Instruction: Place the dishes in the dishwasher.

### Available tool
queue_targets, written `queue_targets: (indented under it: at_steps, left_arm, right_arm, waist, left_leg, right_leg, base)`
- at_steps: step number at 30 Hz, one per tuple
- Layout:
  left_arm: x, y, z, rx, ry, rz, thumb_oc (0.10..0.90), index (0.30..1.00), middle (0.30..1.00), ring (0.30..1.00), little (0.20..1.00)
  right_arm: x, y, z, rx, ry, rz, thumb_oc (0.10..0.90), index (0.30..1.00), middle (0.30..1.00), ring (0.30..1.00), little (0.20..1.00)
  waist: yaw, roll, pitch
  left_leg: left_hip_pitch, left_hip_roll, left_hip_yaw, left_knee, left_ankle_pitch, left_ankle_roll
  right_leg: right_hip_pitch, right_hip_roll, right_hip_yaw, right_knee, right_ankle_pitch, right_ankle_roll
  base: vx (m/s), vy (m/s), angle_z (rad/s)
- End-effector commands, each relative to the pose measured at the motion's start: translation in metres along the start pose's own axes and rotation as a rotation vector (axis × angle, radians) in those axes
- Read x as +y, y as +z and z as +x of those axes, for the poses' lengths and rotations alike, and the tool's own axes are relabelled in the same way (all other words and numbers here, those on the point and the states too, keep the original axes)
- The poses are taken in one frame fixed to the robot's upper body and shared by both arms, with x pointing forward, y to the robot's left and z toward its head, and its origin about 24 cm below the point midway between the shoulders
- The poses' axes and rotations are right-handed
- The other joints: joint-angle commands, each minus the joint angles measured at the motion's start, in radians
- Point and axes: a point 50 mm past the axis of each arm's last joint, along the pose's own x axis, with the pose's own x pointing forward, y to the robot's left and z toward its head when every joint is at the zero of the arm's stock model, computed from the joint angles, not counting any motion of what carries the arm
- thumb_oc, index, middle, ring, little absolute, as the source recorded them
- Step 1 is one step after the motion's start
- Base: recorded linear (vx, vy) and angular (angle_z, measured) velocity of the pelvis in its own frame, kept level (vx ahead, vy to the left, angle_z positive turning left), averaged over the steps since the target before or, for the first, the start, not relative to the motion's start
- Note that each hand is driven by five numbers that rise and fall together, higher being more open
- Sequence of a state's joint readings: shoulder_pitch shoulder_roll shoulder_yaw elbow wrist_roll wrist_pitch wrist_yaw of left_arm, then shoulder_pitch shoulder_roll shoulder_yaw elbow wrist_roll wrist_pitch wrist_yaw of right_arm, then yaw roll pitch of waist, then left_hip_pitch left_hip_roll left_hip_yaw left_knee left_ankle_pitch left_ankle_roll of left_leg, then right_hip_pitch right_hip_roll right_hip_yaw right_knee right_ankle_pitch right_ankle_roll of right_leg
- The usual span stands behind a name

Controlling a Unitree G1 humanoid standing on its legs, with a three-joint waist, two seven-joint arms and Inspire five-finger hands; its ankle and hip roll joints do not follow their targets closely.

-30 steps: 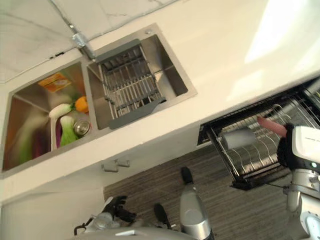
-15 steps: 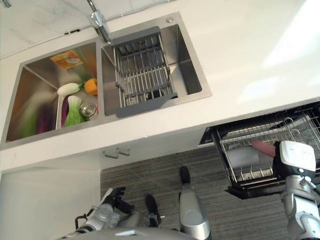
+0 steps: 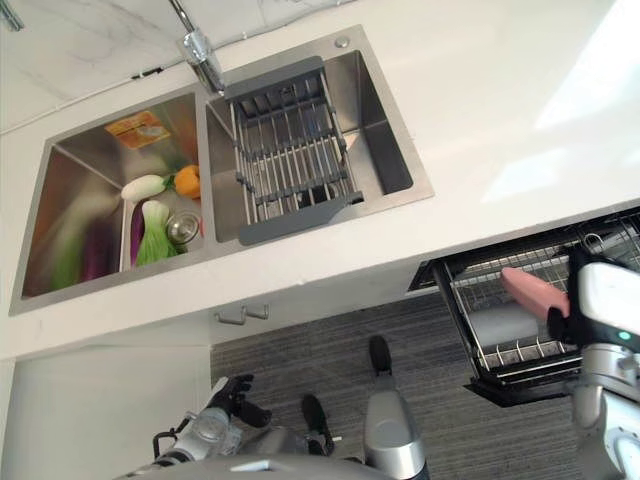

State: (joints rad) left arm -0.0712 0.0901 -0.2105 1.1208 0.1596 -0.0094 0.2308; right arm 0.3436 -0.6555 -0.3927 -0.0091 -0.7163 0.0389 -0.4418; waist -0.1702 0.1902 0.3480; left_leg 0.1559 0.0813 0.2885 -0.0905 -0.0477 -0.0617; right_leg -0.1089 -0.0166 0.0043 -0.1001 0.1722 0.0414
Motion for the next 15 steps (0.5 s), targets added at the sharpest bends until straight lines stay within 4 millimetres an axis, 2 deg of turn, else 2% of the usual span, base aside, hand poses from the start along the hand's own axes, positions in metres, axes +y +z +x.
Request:
queue_targets:
  at_steps: [1,2,3,4,5,6,7,8,9,10,12,15]
  left_arm:
    - [0.020,-0.018,0.002,0.067,0.069,0.013,0.800,0.900,0.900,0.900,0.900]
    - [0.019,-0.018,0.001,0.064,0.070,0.017,0.800,0.900,0.900,0.900,0.900]
    - [0.017,-0.017,0.001,0.061,0.071,0.022,0.800,0.900,0.900,0.900,0.900]
    - [0.017,-0.017,0.001,0.061,0.071,0.022,0.800,0.900,0.900,0.900,0.900]
    - [0.017,-0.015,0.001,0.061,0.073,0.026,0.800,0.900,0.900,0.900,0.900]
    - [0.017,-0.015,0.001,0.061,0.073,0.026,0.800,0.900,0.900,0.900,0.900]
    - [0.017,-0.016,0.002,0.076,0.076,0.028,0.800,0.900,0.900,0.900,0.900]
    - [0.017,-0.016,0.002,0.078,0.075,0.035,0.800,0.900,0.900,0.900,0.900]
    - [0.017,-0.016,0.002,0.078,0.075,0.035,0.800,0.900,0.900,0.900,0.900]
    - [0.015,-0.012,0.002,0.060,0.060,0.055,0.800,0.900,0.900,0.900,0.900]
    - [0.015,-0.011,0.003,0.053,0.057,0.061,0.800,0.900,0.900,0.900,0.900]
    - [0.019,-0.005,0.004,0.033,0.062,0.045,0.800,0.900,0.900,0.900,0.900]
  right_arm:
    - [-0.042,-0.021,0.018,0.106,-0.320,0.032,0.800,0.900,0.900,0.900,0.900]
    - [-0.042,-0.026,0.014,0.152,-0.347,0.070,0.800,0.900,0.900,0.900,0.900]
    - [-0.033,-0.030,0.004,0.257,-0.396,0.231,0.800,0.900,0.900,0.900,0.900]
    - [-0.033,-0.030,0.004,0.257,-0.396,0.231,0.800,0.900,0.900,0.900,0.900]
    - [-0.029,-0.037,-0.008,0.323,-0.408,0.261,0.800,0.900,0.900,0.900,0.900]
    - [-0.029,-0.037,-0.008,0.323,-0.408,0.261,0.800,0.900,0.900,0.900,0.900]
    - [-0.017,-0.056,-0.030,0.459,-0.389,0.235,0.800,0.900,0.900,0.900,0.900]
    - [-0.008,-0.065,-0.040,0.534,-0.372,0.242,0.800,0.900,0.900,0.900,0.900]
    - [-0.008,-0.065,-0.040,0.534,-0.372,0.242,0.800,0.900,0.900,0.900,0.900]
    - [0.008,-0.077,-0.056,0.657,-0.332,0.278,0.800,0.900,0.900,0.900,0.900]
    - [0.013,-0.081,-0.061,0.694,-0.318,0.275,0.800,0.900,0.900,0.900,0.900]
    - [0.034,-0.093,-0.082,0.835,-0.265,0.260,0.800,0.900,0.900,0.900,0.900]
  waist:
    - [-0.003,-0.092,-0.080]
    - [-0.004,-0.089,-0.083]
    - [-0.014,-0.084,-0.090]
    - [-0.014,-0.084,-0.090]
    - [-0.018,-0.085,-0.095]
    - [-0.018,-0.085,-0.095]
    - [-0.026,-0.084,-0.105]
    - [-0.031,-0.083,-0.112]
    - [-0.031,-0.083,-0.112]
    - [-0.039,-0.082,-0.118]
    - [-0.041,-0.081,-0.120]
    - [-0.049,-0.078,-0.127]
  left_leg:
    - [-0.020,-0.017,-0.031,0.004,0.033,-0.018]
    - [-0.019,-0.016,-0.030,0.004,0.032,-0.018]
    - [-0.018,-0.016,-0.028,0.004,0.031,-0.017]
    - [-0.018,-0.016,-0.028,0.004,0.031,-0.017]
    - [-0.018,-0.015,-0.031,0.004,0.030,-0.017]
    - [-0.018,-0.015,-0.031,0.004,0.030,-0.017]
    - [-0.017,-0.015,-0.033,0.003,0.029,-0.016]
    - [-0.017,-0.014,-0.033,0.003,0.028,-0.017]
    - [-0.017,-0.014,-0.033,0.003,0.028,-0.017]
    - [-0.016,-0.014,-0.032,0.003,0.026,-0.016]
    - [-0.015,-0.014,-0.032,0.003,0.024,-0.015]
    - [-0.012,-0.017,-0.019,0.003,0.019,-0.012]
  right_leg:
    - [0.142,-0.074,0.011,0.041,-0.159,0.107]
    - [0.142,-0.074,0.012,0.041,-0.159,0.107]
    - [0.144,-0.072,0.016,0.039,-0.160,0.105]
    - [0.144,-0.072,0.016,0.039,-0.160,0.105]
    - [0.148,-0.072,0.013,0.037,-0.163,0.104]
    - [0.148,-0.072,0.013,0.037,-0.163,0.104]
    - [0.151,-0.070,0.012,0.034,-0.165,0.101]
    - [0.152,-0.070,0.009,0.032,-0.165,0.100]
    - [0.152,-0.070,0.009,0.032,-0.165,0.100]
    - [0.152,-0.069,0.010,0.030,-0.164,0.099]
    - [0.151,-0.067,0.014,0.031,-0.165,0.098]
    - [0.144,-0.064,0.026,0.033,-0.163,0.100]
  base:
    - [0.00,0.000,0.00]
    - [0.04,0.011,-0.02]
    - [0.00,0.000,0.00]
    - [0.03,0.003,-0.01]
    - [0.00,0.000,0.00]
    - [0.04,-0.007,-0.03]
    - [0.03,-0.012,-0.03]
    - [0.03,-0.012,-0.03]
    - [0.02,-0.009,0.04]
    - [0.00,0.000,0.00]
    - [0.01,-0.002,-0.04]
    - [0.02,0.000,-0.05]
